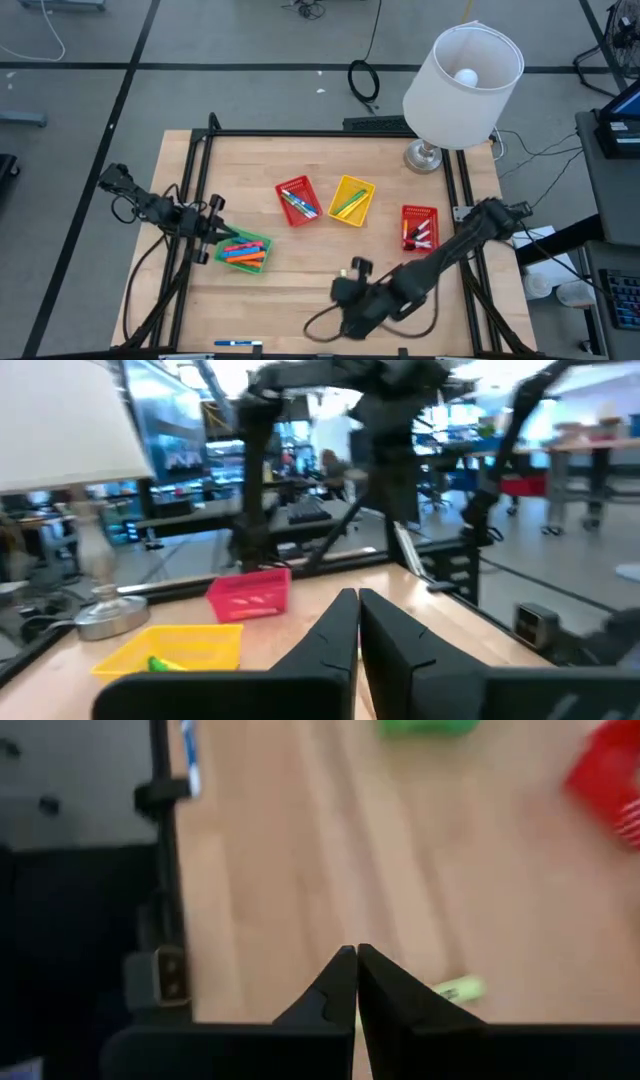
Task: Pick & Place Markers
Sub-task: Put the light green highlighter into the green bin
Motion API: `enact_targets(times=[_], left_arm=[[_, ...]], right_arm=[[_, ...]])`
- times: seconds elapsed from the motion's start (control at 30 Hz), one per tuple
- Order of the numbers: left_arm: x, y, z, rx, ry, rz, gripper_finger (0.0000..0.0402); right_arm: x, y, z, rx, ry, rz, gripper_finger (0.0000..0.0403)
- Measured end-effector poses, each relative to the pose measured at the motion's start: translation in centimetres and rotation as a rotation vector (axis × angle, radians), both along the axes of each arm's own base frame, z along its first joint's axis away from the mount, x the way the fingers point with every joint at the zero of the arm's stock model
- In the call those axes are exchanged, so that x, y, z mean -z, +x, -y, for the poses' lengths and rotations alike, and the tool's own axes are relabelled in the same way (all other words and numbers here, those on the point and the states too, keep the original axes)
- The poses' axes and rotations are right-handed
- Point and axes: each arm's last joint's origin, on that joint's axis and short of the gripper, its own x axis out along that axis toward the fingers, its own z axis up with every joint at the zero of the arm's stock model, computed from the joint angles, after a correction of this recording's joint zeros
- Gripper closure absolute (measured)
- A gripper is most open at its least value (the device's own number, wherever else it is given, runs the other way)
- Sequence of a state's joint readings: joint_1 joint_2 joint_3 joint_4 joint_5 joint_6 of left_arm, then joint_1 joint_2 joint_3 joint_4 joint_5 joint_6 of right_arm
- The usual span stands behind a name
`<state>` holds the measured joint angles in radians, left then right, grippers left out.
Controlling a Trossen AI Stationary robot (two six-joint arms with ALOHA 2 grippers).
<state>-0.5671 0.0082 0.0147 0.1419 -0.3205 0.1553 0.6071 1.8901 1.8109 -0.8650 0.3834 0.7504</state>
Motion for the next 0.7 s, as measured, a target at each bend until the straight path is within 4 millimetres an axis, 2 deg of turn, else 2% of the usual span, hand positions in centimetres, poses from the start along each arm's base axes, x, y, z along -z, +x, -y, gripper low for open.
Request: enact_targets(times=[0.13,0.3,0.5,0.7], left_arm=[[-0.3,0.0,-0.2,-0.062,-0.028,0.026,0.0398],[-0.4,0.0,-0.3,-0.097,0.010,0.037,0.0380],[-0.4,0.0,-0.3,-0.106,0.011,0.037,0.0357],[-0.2,0.0,-0.3,-0.105,0.024,0.016,0.0355]], right_arm=[[1.6,1.8,-0.8,0.026,0.026,-0.078,0.0403],[4.3,2.8,0.8,0.115,0.060,-0.209,0.0392],[6.4,3.7,3.1,0.178,0.128,-0.268,0.0324],[9.0,3.8,4.9,0.246,0.148,-0.326,0.0246]])
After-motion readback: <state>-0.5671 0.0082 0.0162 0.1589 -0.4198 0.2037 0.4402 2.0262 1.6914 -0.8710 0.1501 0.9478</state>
